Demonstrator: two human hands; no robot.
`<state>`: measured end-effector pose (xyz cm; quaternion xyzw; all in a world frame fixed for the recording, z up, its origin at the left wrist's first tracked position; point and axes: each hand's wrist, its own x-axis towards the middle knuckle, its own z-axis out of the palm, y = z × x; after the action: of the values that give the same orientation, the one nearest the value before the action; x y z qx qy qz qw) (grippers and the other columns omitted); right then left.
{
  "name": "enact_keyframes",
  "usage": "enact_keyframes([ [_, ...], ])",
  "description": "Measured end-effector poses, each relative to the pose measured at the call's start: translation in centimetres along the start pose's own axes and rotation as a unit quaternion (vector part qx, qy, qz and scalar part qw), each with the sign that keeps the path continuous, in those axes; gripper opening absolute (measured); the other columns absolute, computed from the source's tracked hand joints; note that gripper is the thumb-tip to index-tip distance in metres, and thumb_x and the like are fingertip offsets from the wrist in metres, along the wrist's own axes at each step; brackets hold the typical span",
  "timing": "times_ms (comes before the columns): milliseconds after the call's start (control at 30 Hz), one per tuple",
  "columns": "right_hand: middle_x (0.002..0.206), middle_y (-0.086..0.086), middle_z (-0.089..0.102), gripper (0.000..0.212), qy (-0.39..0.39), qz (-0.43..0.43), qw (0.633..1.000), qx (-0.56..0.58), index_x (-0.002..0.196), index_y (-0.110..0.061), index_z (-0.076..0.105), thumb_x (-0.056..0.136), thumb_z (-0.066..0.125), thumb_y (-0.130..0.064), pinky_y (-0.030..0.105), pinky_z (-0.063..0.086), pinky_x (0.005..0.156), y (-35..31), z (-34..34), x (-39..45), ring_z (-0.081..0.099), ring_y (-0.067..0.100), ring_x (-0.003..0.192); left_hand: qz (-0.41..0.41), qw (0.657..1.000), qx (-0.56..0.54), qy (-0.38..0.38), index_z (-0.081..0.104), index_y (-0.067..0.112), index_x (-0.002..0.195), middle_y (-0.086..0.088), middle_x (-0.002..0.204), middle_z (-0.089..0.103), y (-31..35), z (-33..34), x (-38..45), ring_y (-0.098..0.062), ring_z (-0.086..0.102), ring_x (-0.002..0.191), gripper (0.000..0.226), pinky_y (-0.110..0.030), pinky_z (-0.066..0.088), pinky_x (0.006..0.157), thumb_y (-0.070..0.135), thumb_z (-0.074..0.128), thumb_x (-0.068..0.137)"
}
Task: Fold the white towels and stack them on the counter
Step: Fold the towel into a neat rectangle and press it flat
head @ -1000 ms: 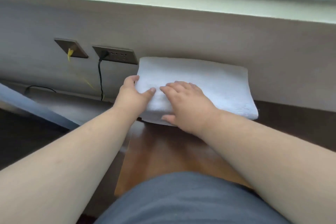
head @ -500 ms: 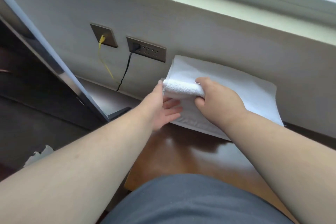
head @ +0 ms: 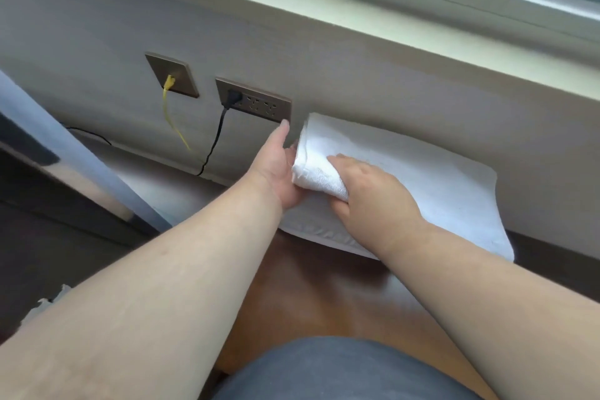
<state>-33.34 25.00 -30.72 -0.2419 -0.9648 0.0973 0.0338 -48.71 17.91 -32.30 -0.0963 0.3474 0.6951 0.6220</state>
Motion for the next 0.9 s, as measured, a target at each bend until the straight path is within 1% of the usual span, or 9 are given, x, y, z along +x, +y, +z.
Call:
enact_keyframes([
  [133, 0.153, 0.006, 0.041, 0.068, 0.006, -0.022, 1.0, 0.02, 0.146, -0.018, 0.044, 0.083, 0.067, -0.025, 0.041, 0.028, 0.115, 0.1, 0.7, -0.5, 0.036, 0.026, 0.142, -0.037, 0.988, 0.148, 0.014, 0.058, 0.002, 0.13, -0.021, 0.126, 0.062, 1.7, 2.3, 1.2, -0.036, 0.061, 0.115, 0.061, -0.047, 0.047, 0.098, 0.051, 0.051, 0.094],
  [267, 0.156, 0.007, 0.035, 0.07, 0.024, -0.032, 0.999, 0.022, 0.147, -0.017, 0.04, 0.084, 0.066, -0.028, 0.047, 0.023, 0.118, 0.2, 1.0, 0.1, 0.03, 0.028, 0.145, 0.097, 0.943, 0.31, 0.075, 0.055, -0.004, 0.126, -0.023, 0.108, 0.068, 3.3, 4.0, 3.2, -0.032, 0.07, 0.088, 0.036, -0.04, 0.059, 0.071, 0.008, 0.059, 0.093],
  [400, 0.163, 0.002, 0.018, 0.065, -0.045, -0.027, 0.999, -0.009, 0.155, -0.021, 0.02, 0.1, 0.038, -0.05, 0.044, 0.009, 0.122, 0.4, 1.5, 0.7, 0.012, 0.022, 0.15, 0.142, 0.825, 0.531, 0.131, 0.056, 0.007, 0.125, -0.009, 0.105, 0.068, 4.2, 3.8, 4.5, -0.011, 0.063, 0.073, 0.033, -0.019, 0.049, 0.055, 0.014, 0.062, 0.093],
  [500, 0.16, -0.003, 0.027, 0.058, -0.036, -0.013, 0.998, 0.05, 0.155, -0.024, 0.022, 0.102, 0.033, -0.045, 0.04, 0.014, 0.121, 0.3, 1.2, 1.1, 0.02, 0.016, 0.147, 0.153, 0.734, 0.638, 0.179, 0.051, 0.013, 0.132, 0.004, 0.087, 0.057, 4.2, 3.1, 5.3, -0.006, 0.051, 0.064, 0.041, -0.016, 0.038, 0.043, 0.029, 0.058, 0.096],
  [533, 0.155, -0.007, 0.036, 0.053, -0.008, 0.001, 0.994, 0.106, 0.152, -0.028, 0.028, 0.101, 0.038, -0.04, 0.036, 0.022, 0.117, 0.4, 1.0, 1.3, 0.03, 0.013, 0.142, 0.151, 0.751, 0.615, 0.189, 0.052, 0.015, 0.132, 0.003, 0.086, 0.059, 4.1, 3.0, 5.5, -0.007, 0.053, 0.064, 0.041, -0.016, 0.039, 0.041, 0.035, 0.056, 0.096],
  [600, 0.134, -0.024, 0.053, 0.046, 0.069, 0.044, 0.967, 0.243, 0.143, -0.04, 0.04, 0.097, 0.043, -0.032, 0.024, 0.036, 0.104, 0.7, 0.4, 1.5, 0.047, 0.001, 0.122, 0.073, 0.848, 0.488, 0.193, 0.058, 0.013, 0.123, -0.004, 0.099, 0.068, 4.4, 3.1, 5.5, -0.014, 0.064, 0.074, 0.046, -0.017, 0.051, 0.057, 0.05, 0.052, 0.095],
  [667, 0.119, -0.044, 0.05, 0.044, 0.141, 0.071, 0.932, 0.327, 0.138, -0.048, 0.036, 0.097, 0.042, -0.032, 0.008, 0.035, 0.095, 0.6, 0.1, 1.8, 0.046, -0.017, 0.112, 0.006, 0.927, 0.345, 0.143, 0.066, 0.012, 0.112, -0.011, 0.107, 0.072, 4.9, 2.7, 5.2, -0.025, 0.072, 0.089, 0.055, -0.035, 0.06, 0.071, 0.06, 0.047, 0.093],
  [767, 0.131, -0.038, 0.048, 0.052, 0.183, 0.046, 0.916, 0.354, 0.141, -0.043, 0.039, 0.094, 0.044, -0.021, 0.016, 0.032, 0.106, 0.2, 0.1, 2.4, 0.044, -0.006, 0.125, 0.028, 0.945, 0.3, 0.13, 0.066, 0.014, 0.113, -0.011, 0.108, 0.072, 5.4, 1.9, 5.4, -0.028, 0.071, 0.096, 0.056, -0.041, 0.057, 0.081, 0.061, 0.043, 0.094],
  [900, 0.155, 0.0, 0.035, 0.06, -0.032, -0.036, 0.996, 0.079, 0.148, -0.028, 0.037, 0.09, 0.05, -0.023, 0.048, 0.013, 0.12, 0.0, 0.9, 3.1, 0.026, 0.022, 0.144, 0.007, 0.929, 0.346, 0.129, 0.071, 0.014, 0.097, -0.009, 0.096, 0.074, 5.3, 2.2, 5.3, -0.025, 0.073, 0.081, 0.049, -0.034, 0.058, 0.069, 0.059, 0.055, 0.09],
])
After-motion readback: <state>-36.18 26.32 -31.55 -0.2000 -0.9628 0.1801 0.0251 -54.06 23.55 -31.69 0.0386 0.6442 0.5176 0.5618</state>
